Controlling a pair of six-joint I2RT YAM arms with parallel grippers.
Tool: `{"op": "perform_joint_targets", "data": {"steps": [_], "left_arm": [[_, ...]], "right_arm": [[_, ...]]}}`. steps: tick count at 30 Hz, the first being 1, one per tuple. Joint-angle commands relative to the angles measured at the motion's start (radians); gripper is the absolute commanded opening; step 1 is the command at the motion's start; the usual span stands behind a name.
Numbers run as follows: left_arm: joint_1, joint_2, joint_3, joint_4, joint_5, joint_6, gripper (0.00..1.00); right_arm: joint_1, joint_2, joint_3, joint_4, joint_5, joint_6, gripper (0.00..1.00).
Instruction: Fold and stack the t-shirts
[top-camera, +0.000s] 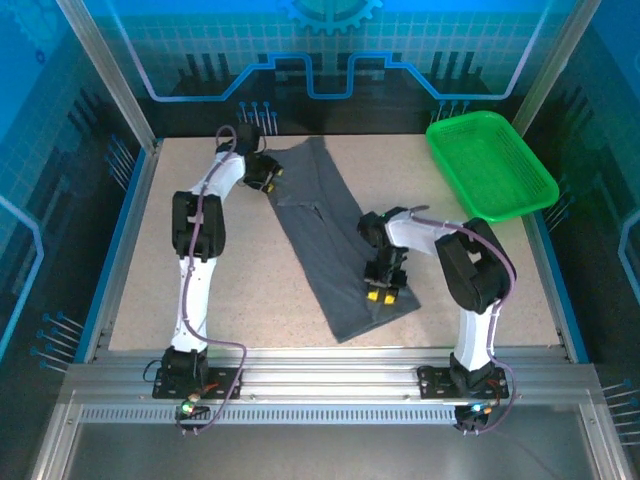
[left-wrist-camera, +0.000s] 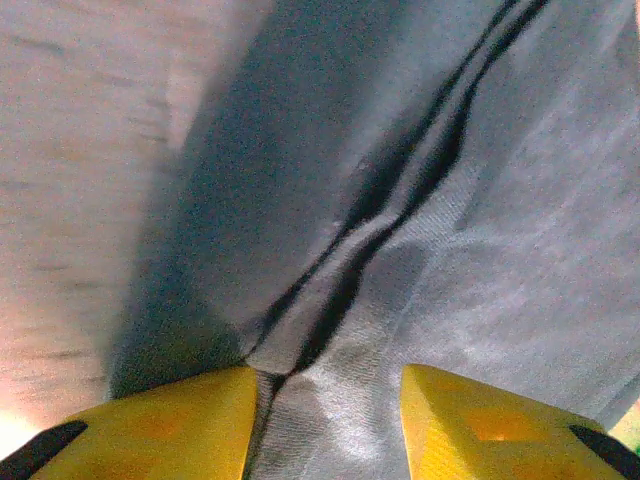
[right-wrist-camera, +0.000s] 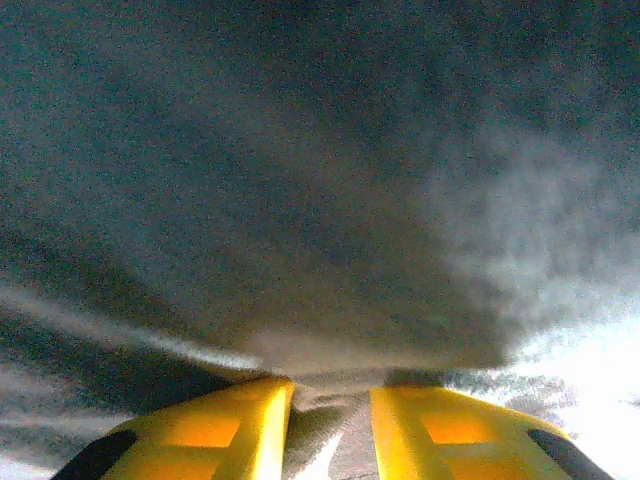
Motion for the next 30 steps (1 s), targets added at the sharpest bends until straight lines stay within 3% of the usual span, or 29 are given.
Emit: {"op": "perform_joint_targets", "data": {"steps": [1, 4, 9, 13, 17, 20, 25, 30], "left_arm": [[-0.035, 0.075, 0.045, -0.06, 0.012, 0.024, 0.46], [-0.042, 0.042, 0.014, 0.058, 0.045, 0.029, 0.48], [-0.043, -0.104, -0.032, 0.095, 0.025, 0.124, 0.51], [-0.052, -0.354, -0.282, 0.162, -0.013, 0.168, 0.56], [-0.088, -0.599, -0.599, 0.138, 0.035, 0.148, 0.56], [-0.161, -0.754, -0.841, 0.041, 0.106, 0.138, 0.55], [-0.357, -0.988, -1.269, -0.007, 0.206, 0.054, 0.54], [-0.517, -1.104, -1.455, 0.026, 0.231, -0.038, 0.55]], "right_arm": [[0.083, 0.077, -0.083, 0.279, -0.176, 0.263, 0.32], [0.102, 0.097, 0.013, 0.261, -0.173, 0.24, 0.33], [0.078, 0.011, 0.086, 0.168, -0.083, 0.188, 0.44], [0.025, -0.128, 0.039, 0.149, -0.039, 0.118, 0.54], [-0.028, -0.246, -0.03, 0.108, 0.005, 0.0, 0.55], [-0.072, -0.329, -0.108, 0.075, 0.037, -0.089, 0.55], [-0.128, -0.37, -0.204, 0.038, 0.051, -0.269, 0.56], [-0.095, -0.331, -0.273, 0.093, -0.01, -0.312, 0.55]]}}
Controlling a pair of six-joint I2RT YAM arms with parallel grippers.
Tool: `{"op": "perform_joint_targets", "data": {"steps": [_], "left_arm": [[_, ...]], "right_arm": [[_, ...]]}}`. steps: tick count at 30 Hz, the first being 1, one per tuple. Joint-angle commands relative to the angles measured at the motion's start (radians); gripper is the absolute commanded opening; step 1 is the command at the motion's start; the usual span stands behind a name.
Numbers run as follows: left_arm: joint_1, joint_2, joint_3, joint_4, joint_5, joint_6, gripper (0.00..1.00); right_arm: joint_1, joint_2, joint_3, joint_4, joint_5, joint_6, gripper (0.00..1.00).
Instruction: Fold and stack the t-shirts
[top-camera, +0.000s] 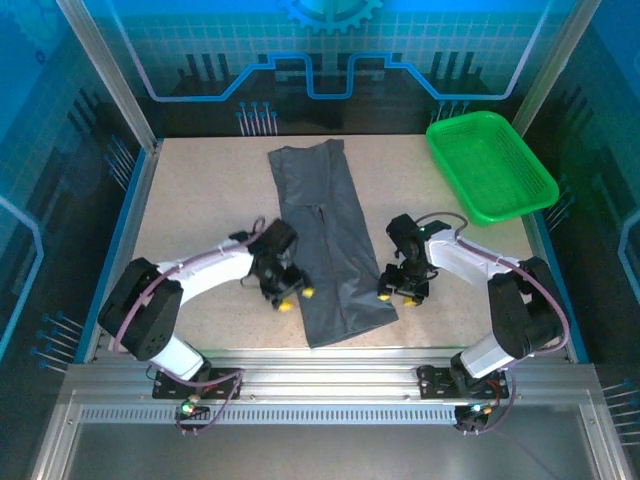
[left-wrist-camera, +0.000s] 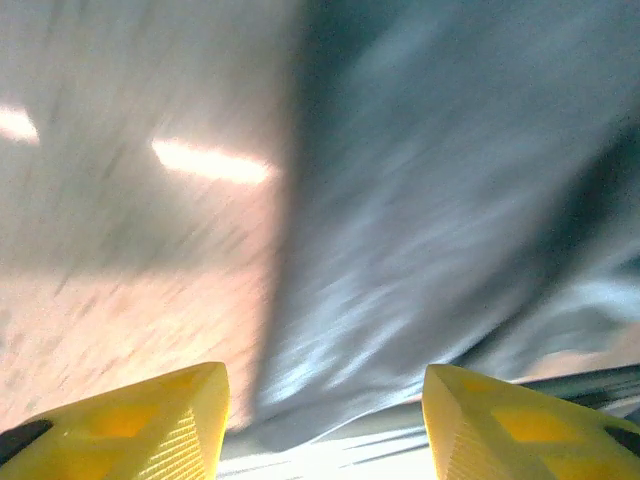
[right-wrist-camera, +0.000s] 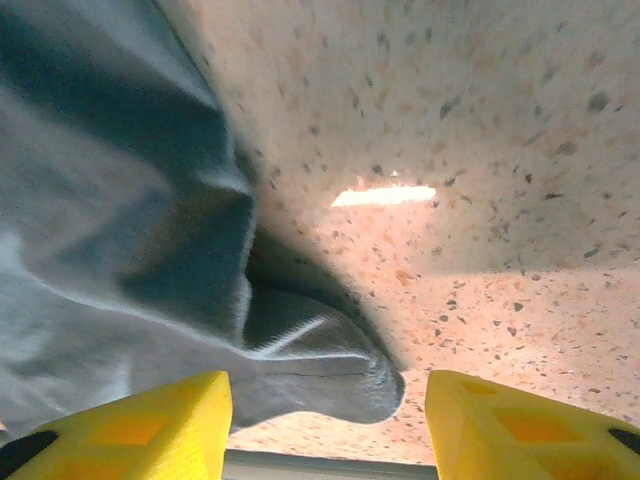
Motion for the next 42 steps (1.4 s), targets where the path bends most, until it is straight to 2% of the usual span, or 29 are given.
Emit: {"op": "perform_joint_targets", "data": {"steps": [1, 6, 8, 10, 12, 22, 30, 34, 37, 39, 42], "left_arm": [[-0.052, -0.066, -0.045, -0.009, 0.048, -0.074, 0.55], [-0.137, -0.035, -0.041, -0.029, 0.011, -0.097, 0.55], [-0.15, -0.032, -0.048, -0.025, 0.003, -0.108, 0.56], [-0.156, -0.037, -0.057, -0.017, -0.001, -0.116, 0.56], [-0.164, -0.039, -0.067, -0.004, 0.002, -0.127, 0.56], [-0.221, 0.05, -0.072, 0.111, 0.02, -0.201, 0.56], [-0.248, 0.194, 0.031, 0.144, 0.021, -0.177, 0.47], [-0.25, 0.228, 0.051, 0.151, -0.021, -0.175, 0.35], [-0.24, 0.205, 0.054, 0.139, -0.125, -0.172, 0.19], [-0.221, 0.163, 0.044, 0.103, -0.21, -0.17, 0.09], [-0.176, 0.058, 0.001, 0.039, -0.271, -0.149, 0.0]], "right_arm": [[0.022, 0.045, -0.049, 0.026, -0.045, -0.075, 0.53], [0.046, 0.134, -0.059, 0.095, -0.062, -0.066, 0.42], [0.055, 0.161, -0.054, 0.123, -0.083, -0.06, 0.29], [0.071, 0.166, -0.05, 0.136, -0.104, -0.042, 0.13], [0.091, 0.143, -0.052, 0.144, -0.121, -0.013, 0.06], [0.14, 0.124, -0.045, 0.166, -0.19, 0.068, 0.0], [0.149, 0.115, -0.043, 0.142, -0.184, 0.072, 0.0], [0.149, 0.091, -0.05, 0.14, -0.184, 0.074, 0.0], [0.15, 0.069, -0.047, 0.131, -0.19, 0.069, 0.0], [0.152, 0.053, -0.044, 0.121, -0.201, 0.059, 0.0], [0.164, 0.039, -0.04, 0.107, -0.239, 0.044, 0.0]]}}
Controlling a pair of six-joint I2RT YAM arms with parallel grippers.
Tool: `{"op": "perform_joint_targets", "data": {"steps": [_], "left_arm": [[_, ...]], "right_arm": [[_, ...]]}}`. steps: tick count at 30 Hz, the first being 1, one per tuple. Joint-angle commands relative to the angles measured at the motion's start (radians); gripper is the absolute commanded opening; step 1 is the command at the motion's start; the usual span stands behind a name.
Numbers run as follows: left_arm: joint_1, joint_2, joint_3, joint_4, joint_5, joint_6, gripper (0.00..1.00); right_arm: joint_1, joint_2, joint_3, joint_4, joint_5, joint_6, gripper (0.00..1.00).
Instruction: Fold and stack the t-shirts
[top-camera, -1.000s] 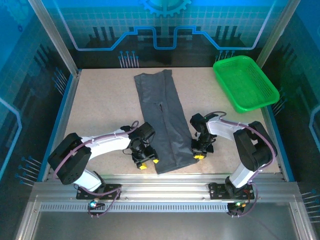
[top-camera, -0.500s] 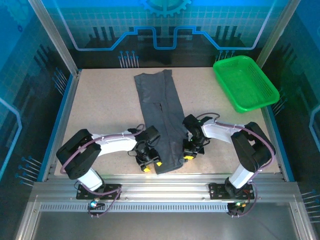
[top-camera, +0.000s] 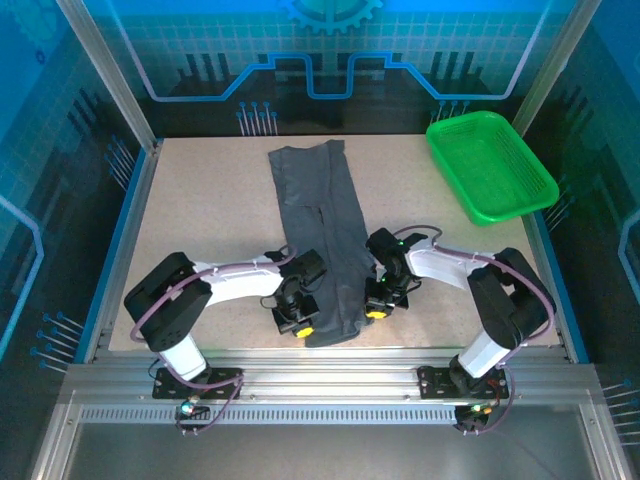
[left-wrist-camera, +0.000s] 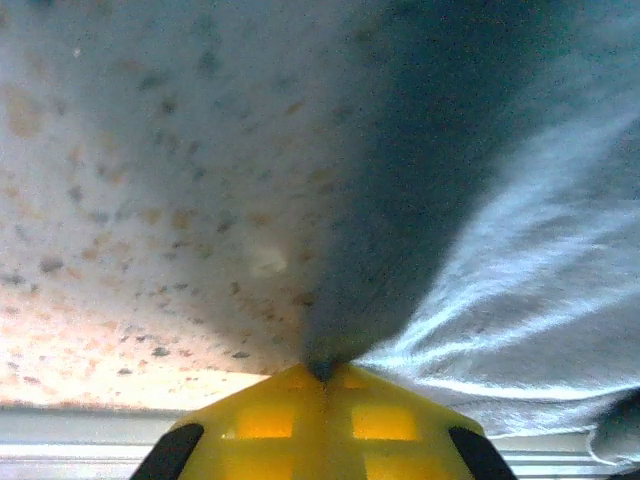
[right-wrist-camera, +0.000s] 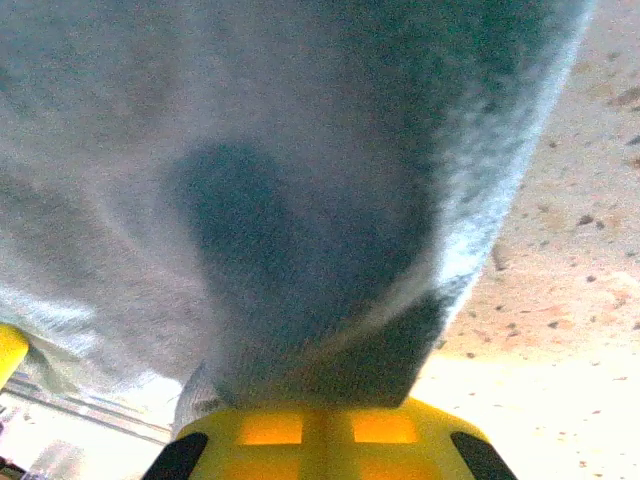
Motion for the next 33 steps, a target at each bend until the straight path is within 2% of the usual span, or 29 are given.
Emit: {"op": "perform_joint_targets", "data": {"steps": [1, 5, 8, 12, 16, 24, 27, 29, 33], "left_arm": [[0.054, -0.103, -0.048, 0.042, -0.193, 0.04, 0.0], [0.13, -0.277, -0.131, -0.057, -0.183, 0.096, 0.0], [0.182, -0.398, -0.201, -0.106, -0.142, 0.122, 0.0], [0.226, -0.51, -0.29, -0.071, -0.008, 0.11, 0.0], [0.222, -0.528, -0.317, -0.012, 0.135, 0.072, 0.0], [0.258, -0.576, -0.168, -0.073, 0.056, 0.051, 0.0], [0.308, -0.562, -0.097, -0.07, 0.0, 0.053, 0.0], [0.357, -0.546, -0.068, -0.036, -0.029, 0.053, 0.0], [0.454, -0.458, -0.018, 0.118, -0.018, 0.033, 0.0]], "right_arm": [[0.03, -0.034, 0.026, -0.042, -0.069, -0.017, 0.0], [0.077, -0.007, 0.075, -0.043, -0.17, -0.013, 0.0], [0.128, 0.027, 0.117, -0.06, -0.197, 0.011, 0.0], [0.177, 0.029, 0.121, -0.068, -0.195, 0.088, 0.0], [0.178, -0.031, 0.102, -0.102, -0.175, 0.14, 0.0], [0.105, -0.076, 0.177, -0.148, -0.179, 0.173, 0.0], [0.055, -0.072, 0.239, -0.174, -0.145, 0.17, 0.0], [0.016, -0.051, 0.297, -0.196, -0.109, 0.144, 0.0], [-0.066, 0.054, 0.457, -0.226, -0.069, 0.077, 0.0]]}}
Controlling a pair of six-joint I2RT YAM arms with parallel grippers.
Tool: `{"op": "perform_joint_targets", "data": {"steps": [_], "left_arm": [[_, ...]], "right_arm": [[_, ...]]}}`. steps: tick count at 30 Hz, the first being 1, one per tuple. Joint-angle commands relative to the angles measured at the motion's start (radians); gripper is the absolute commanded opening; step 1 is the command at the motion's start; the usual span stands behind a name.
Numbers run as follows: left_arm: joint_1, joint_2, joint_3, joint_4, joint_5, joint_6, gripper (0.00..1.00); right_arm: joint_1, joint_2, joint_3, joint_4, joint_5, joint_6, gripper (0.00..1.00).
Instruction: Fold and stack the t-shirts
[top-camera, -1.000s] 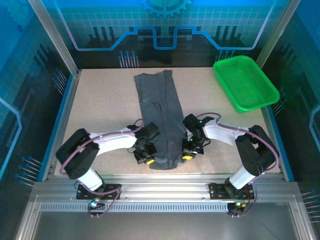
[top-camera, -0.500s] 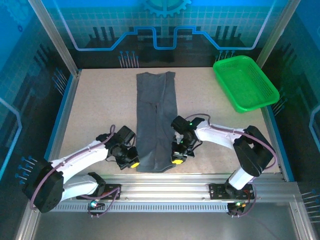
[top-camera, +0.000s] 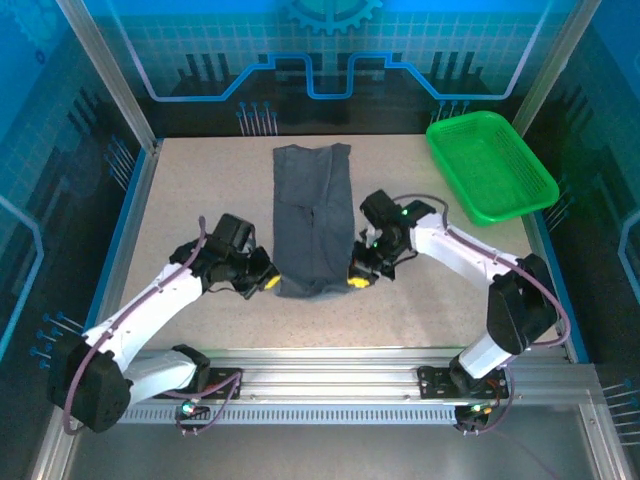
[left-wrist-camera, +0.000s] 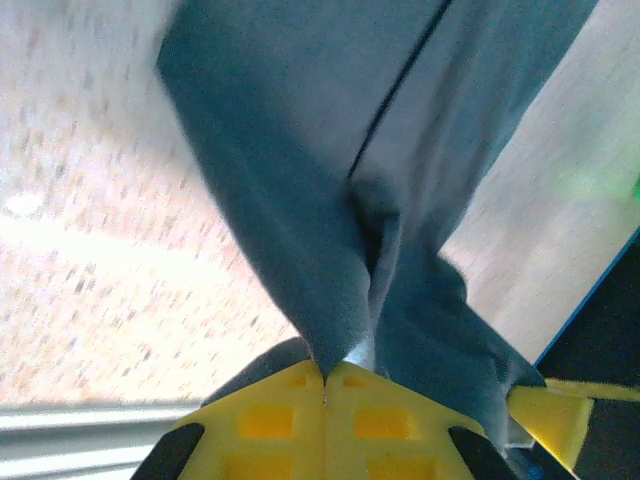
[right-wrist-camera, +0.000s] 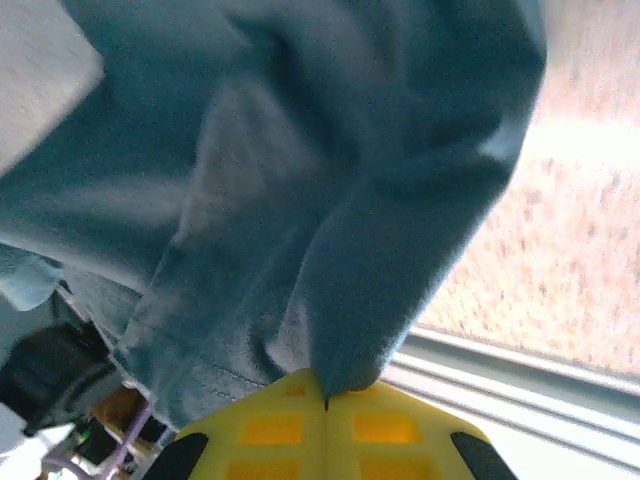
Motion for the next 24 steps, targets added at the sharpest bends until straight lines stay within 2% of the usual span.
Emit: {"op": "perform_joint_targets", "data": {"steps": [1, 11, 19, 24], "left_arm": [[0.061, 0.084, 0.062, 0.124, -0.023, -0.014, 0.0], [0.19, 0.408, 0.29, 0.25, 0.032, 0.073, 0.0], [0.255, 0.61, 0.438, 0.245, 0.087, 0.119, 0.0], [0.278, 0.719, 0.549, 0.215, 0.1, 0.138, 0.0]], "right_arm": [[-0.06, 0.099, 0.124, -0.042, 0.043, -0.057, 0.0], [-0.15, 0.44, 0.544, -0.082, 0.086, -0.104, 0.0], [-0.176, 0.62, 0.755, -0.134, 0.138, -0.092, 0.0], [-0.192, 0.721, 0.859, -0.135, 0.118, -0.084, 0.0]]}}
